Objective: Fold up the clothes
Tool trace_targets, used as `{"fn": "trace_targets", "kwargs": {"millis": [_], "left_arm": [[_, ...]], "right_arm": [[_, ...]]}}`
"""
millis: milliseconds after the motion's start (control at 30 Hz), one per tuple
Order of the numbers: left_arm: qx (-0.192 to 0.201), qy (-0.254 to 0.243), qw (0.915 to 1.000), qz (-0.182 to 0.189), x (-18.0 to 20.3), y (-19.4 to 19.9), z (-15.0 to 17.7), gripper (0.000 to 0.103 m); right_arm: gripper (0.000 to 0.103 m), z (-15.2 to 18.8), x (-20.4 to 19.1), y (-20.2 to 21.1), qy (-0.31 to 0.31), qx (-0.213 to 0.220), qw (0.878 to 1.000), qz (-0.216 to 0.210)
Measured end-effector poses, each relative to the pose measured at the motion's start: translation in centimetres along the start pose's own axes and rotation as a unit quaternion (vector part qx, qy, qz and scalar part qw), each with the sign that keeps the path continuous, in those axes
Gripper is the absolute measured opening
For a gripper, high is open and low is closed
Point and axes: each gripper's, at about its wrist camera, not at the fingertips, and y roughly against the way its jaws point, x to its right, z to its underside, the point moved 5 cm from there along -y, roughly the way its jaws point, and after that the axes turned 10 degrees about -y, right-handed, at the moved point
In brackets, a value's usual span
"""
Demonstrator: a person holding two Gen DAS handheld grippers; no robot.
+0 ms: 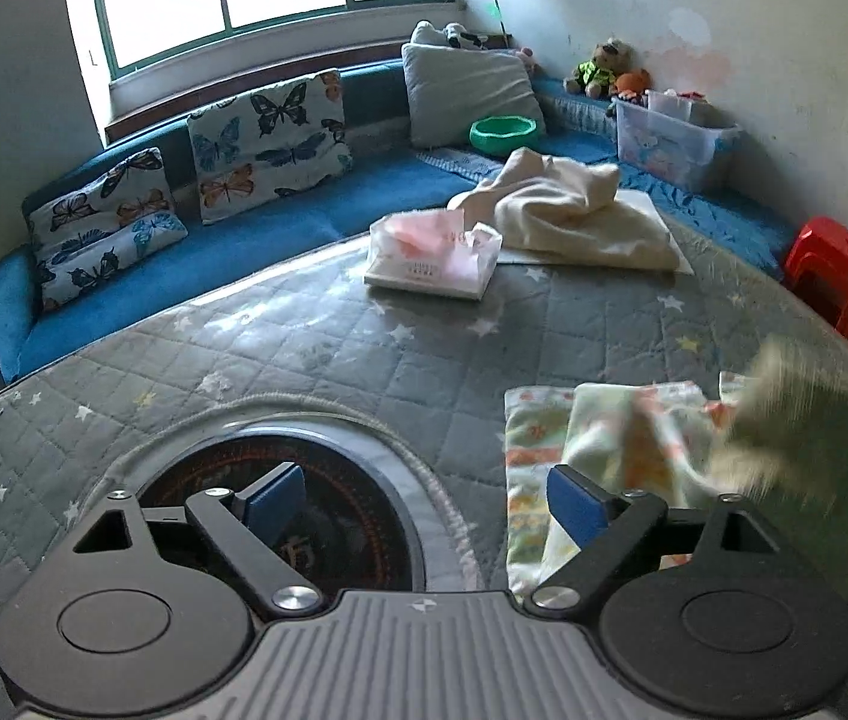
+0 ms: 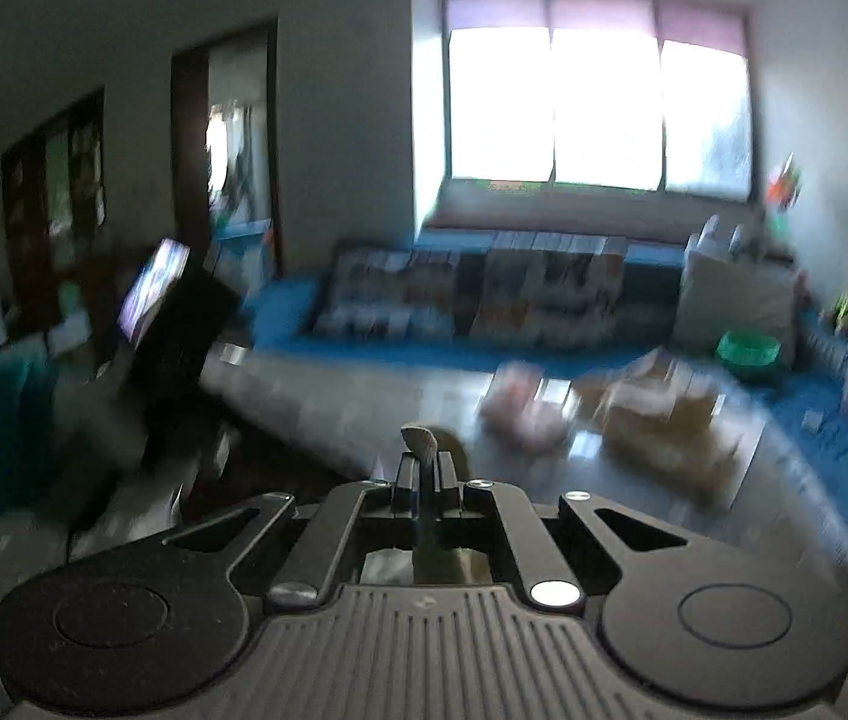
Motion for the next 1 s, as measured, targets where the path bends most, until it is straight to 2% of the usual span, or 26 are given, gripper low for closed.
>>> {"fn": "trace_targets", "kwargs": {"millis": [67,167,267,300,400,500,633,733,833,1000], "left_arm": [[-0.002,-0.004,1.0,0.002,0.3,0.0,0.3,0.091],[-0.003,-0.007,0.9999,0.013,1.2,0.0,0.6,0.091],[-0.003,-0.013,0.9995,0.027,2.5,0.2,1.0,0.092],[-0.003,-0.016,0.9994,0.031,2.9,0.2,1.1,0.093],[-0.004,-0.023,0.999,0.039,3.9,0.3,1.3,0.093],[-0.003,-0.024,0.9988,0.042,4.3,0.4,1.4,0.093],[0.0,-0.025,0.9989,0.04,4.6,0.7,1.4,0.093],[0.002,-0.03,0.9988,0.039,4.9,1.2,1.7,0.095],[0.003,-0.032,0.9987,0.04,5.1,1.7,2.1,0.095],[0.003,-0.032,0.9983,0.049,5.7,2.5,3.4,0.097]], "right_arm": [[0.004,2.4,-0.5,-0.2,-0.001,-0.041,0.999,-0.009],[0.004,5.3,-1.2,0.3,-0.009,-0.081,0.997,-0.011],[0.008,6.6,-1.3,-0.2,-0.018,-0.1,0.995,-0.002],[0.012,7.1,-1.2,0.1,-0.021,-0.104,0.994,-0.001],[0.018,8.0,0.0,0.7,-0.034,-0.108,0.994,0.011],[0.033,8.6,0.5,1.2,-0.046,-0.111,0.993,0.016],[0.04,9.1,0.3,1.5,-0.048,-0.118,0.992,0.009],[0.042,9.1,0.1,2.0,-0.05,-0.113,0.992,0.009],[0.051,9.1,0.4,2.2,-0.061,-0.104,0.992,0.019],[0.06,9.7,1.2,2.2,-0.082,-0.107,0.99,0.043]]}}
